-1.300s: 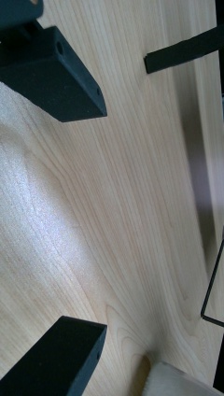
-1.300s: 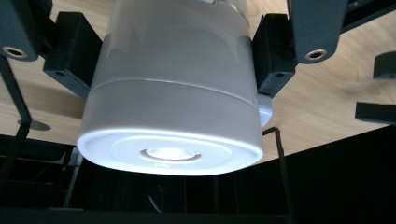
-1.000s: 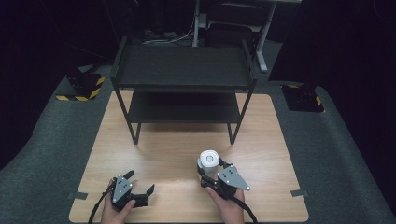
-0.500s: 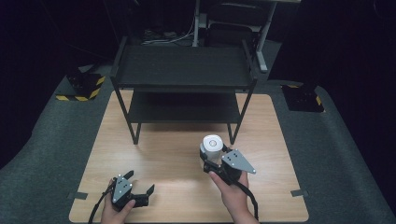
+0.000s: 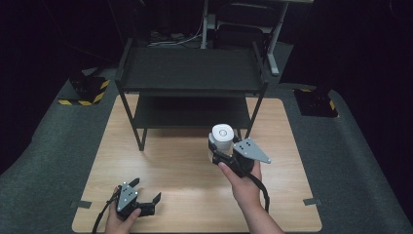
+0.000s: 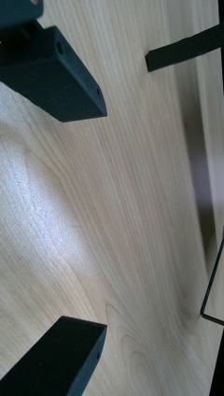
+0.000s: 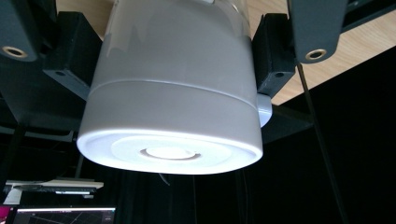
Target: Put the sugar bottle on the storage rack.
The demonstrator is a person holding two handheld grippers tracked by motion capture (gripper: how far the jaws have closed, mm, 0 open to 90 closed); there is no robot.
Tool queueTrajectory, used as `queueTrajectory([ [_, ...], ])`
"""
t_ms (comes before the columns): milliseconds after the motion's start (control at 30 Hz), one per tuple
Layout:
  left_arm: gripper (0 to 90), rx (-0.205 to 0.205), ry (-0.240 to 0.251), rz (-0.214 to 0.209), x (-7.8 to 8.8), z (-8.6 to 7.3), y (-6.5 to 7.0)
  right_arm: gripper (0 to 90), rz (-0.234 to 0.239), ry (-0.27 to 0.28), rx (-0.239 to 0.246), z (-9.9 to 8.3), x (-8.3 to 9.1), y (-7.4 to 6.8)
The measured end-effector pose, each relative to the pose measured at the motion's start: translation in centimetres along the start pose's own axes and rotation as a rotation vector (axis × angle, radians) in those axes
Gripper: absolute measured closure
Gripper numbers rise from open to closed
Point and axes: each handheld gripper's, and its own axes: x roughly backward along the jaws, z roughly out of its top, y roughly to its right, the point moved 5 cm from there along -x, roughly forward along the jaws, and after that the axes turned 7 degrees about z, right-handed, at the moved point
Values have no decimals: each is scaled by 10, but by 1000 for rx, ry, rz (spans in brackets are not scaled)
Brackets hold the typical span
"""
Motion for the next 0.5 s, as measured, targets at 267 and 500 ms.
queueTrajectory([
  [267, 5, 2, 3, -1, 0, 0, 0, 297, -12, -2, -11, 15, -12, 8],
  [500, 5, 2, 2, -1, 0, 0, 0, 296, -30, 4, -17, 26, -23, 17],
])
